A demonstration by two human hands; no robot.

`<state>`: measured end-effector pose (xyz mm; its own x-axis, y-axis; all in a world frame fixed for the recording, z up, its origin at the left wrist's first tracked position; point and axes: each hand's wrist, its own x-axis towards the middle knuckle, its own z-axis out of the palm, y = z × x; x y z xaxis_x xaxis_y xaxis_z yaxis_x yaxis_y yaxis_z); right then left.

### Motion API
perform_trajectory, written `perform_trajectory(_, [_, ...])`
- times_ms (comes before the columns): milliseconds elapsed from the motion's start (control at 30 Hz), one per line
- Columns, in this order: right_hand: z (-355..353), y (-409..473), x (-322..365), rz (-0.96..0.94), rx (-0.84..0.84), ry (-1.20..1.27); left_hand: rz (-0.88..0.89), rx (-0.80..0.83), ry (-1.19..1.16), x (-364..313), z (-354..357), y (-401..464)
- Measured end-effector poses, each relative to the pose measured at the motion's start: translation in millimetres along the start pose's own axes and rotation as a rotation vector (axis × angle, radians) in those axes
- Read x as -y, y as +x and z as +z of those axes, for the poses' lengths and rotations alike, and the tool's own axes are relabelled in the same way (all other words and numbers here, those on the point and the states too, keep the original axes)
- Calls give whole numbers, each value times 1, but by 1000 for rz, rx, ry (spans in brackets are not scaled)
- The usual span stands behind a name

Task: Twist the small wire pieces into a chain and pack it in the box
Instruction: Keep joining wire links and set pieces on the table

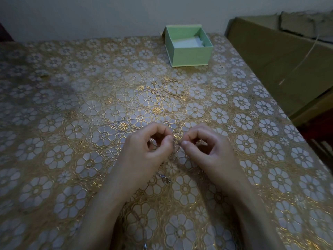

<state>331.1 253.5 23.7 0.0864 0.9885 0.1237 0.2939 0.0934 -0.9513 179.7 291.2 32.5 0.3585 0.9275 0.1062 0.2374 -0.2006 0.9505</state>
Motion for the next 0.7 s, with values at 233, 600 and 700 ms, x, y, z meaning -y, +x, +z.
perform_trajectory(233, [3,0,2,-31,-33,-53,-6,23,-34,-2,-1,0])
perform_trajectory(600, [4,1,-1,-108,-154,-156,-55,-66,-159,-2,1,2])
perform_trajectory(700, [3,1,1,-121,-152,-133,-60,-74,-205,-6,2,2])
